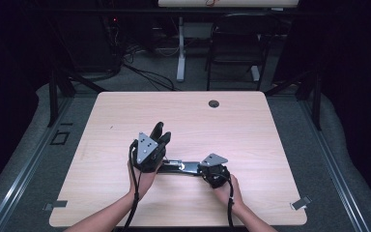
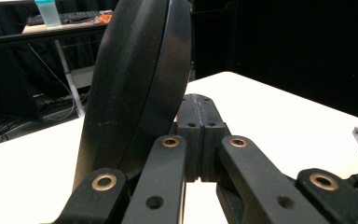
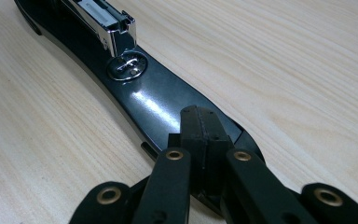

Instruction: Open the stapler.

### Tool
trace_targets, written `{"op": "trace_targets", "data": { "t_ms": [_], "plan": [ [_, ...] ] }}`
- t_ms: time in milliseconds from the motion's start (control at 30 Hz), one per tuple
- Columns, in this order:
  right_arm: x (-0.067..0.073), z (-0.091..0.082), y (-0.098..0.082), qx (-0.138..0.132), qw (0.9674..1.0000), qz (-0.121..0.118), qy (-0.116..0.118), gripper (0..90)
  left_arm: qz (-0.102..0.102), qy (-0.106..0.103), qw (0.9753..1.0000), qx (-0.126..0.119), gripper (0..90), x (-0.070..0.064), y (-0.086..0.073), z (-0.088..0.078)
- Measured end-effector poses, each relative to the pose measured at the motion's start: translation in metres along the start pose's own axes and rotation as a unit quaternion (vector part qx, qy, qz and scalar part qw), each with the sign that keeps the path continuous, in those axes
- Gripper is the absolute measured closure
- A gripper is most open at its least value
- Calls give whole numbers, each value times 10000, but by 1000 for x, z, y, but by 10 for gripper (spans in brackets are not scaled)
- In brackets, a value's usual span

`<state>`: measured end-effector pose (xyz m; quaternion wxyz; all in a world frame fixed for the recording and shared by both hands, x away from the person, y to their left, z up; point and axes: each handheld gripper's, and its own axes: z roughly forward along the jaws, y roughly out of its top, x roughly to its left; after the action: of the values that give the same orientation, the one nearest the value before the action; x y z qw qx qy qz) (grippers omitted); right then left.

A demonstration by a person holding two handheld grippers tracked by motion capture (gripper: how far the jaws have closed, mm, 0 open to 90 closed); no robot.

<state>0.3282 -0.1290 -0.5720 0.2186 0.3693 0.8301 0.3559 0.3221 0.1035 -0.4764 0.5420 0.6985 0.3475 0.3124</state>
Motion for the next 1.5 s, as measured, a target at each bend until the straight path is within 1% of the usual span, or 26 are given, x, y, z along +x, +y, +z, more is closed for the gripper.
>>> {"op": "trace_targets", "data": {
  "t_ms": [100, 167, 233, 467, 633, 733, 833, 900, 1000, 1033, 1267, 1500],
  "plan": [
    [-1, 0, 0, 19, 10000, -34, 19, 900, 5, 34, 10000, -5, 900, 2, 0, -2],
    [-1, 0, 0, -2, 10000, -19, 52, 900, -16, 60, 10000, -12, 900, 4, 1, -4],
    [-1, 0, 1, 22, 10000, -41, 37, 900, -48, 93, 9999, -32, 900, 7, 1, -5],
    [-1, 0, 1, 19, 10000, -14, 39, 900, -74, 119, 9999, -42, 900, 13, 2, -9],
    [-2, 0, 0, 6, 10000, -6, 62, 900, -55, 124, 9999, -2, 900, 17, 2, -11],
    [-2, 0, 0, 10, 10000, -4, 84, 900, -95, 211, 9997, -33, 900, 20, 2, -14],
    [-2, 0, 0, 1, 10000, 4, 87, 900, -123, 319, 9994, -108, 900, 27, 5, -19],
    [-2, 0, 0, 7, 10000, -1, 76, 900, -191, 361, 9991, -107, 900, 31, 5, -22],
    [-2, 0, 1, 18, 10000, -4, 75, 900, -217, 359, 9991, -95, 900, 35, 5, -24],
    [-3, 0, 1, 52, 10000, -12, 79, 900, -214, 361, 9991, -93, 900, 35, 5, -25],
    [-3, 0, 1, 8, 10000, 29, 86, 900, -220, 395, 9989, -89, 900, 37, 4, -25],
    [-2, 0, 2, 65, 9999, 7, 81, 900, -220, 417, 9989, -80, 900, 37, 5, -25]
  ]
}}
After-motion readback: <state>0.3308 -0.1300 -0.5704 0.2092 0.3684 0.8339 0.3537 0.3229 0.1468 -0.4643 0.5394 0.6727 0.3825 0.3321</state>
